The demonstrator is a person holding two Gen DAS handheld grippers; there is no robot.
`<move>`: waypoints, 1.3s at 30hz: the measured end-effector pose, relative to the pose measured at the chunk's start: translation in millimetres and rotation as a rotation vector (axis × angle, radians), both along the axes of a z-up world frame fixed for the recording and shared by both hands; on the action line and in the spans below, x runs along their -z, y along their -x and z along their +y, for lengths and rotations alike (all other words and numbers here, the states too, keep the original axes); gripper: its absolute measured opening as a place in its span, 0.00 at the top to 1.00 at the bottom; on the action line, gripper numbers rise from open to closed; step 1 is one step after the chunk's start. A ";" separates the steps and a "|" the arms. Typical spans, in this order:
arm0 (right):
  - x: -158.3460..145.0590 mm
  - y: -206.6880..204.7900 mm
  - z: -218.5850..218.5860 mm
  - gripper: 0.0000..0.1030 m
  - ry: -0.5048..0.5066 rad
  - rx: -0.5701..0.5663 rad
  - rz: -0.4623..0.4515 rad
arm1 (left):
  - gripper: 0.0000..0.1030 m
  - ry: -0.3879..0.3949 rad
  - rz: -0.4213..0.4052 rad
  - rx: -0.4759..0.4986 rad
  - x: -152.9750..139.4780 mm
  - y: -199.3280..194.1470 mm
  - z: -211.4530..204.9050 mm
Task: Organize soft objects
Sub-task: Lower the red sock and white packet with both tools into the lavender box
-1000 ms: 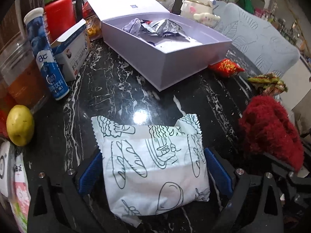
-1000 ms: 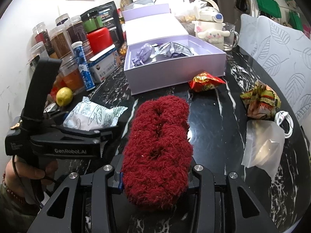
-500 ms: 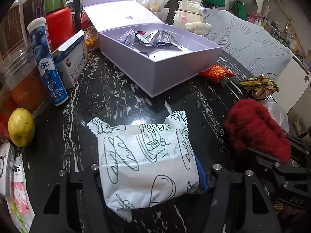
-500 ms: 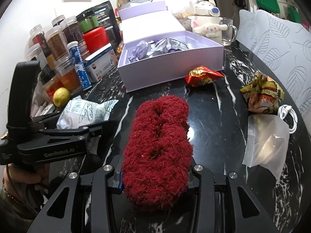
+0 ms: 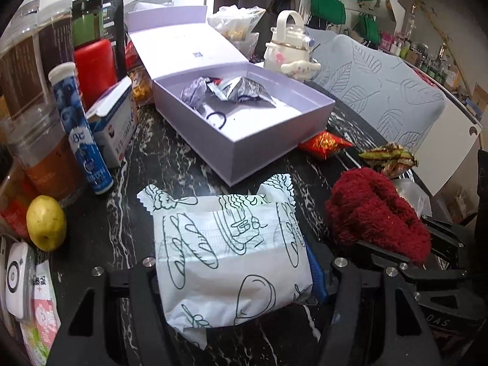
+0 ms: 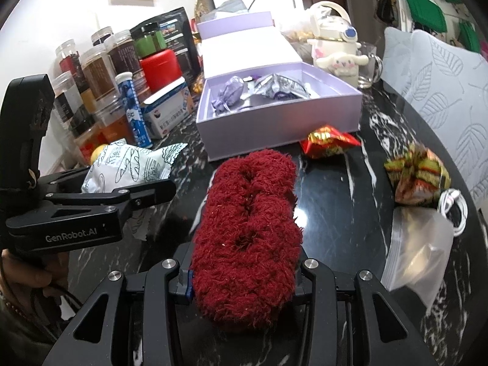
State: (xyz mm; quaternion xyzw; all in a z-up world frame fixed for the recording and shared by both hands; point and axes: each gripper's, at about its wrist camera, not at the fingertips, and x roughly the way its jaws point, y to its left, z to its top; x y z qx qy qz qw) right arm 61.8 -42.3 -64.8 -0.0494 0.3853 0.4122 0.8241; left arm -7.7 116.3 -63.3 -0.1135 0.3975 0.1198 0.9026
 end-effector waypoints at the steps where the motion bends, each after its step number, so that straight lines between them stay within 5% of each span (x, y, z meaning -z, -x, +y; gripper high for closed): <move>1: -2.3 -0.7 1.3 0.61 -0.002 -0.002 -0.004 | 0.37 -0.003 -0.004 -0.001 -2.0 -0.5 0.4; 39: -127.2 -58.4 36.0 0.61 -0.155 -0.050 -0.234 | 0.37 -0.112 -0.276 0.070 -127.1 -63.0 26.4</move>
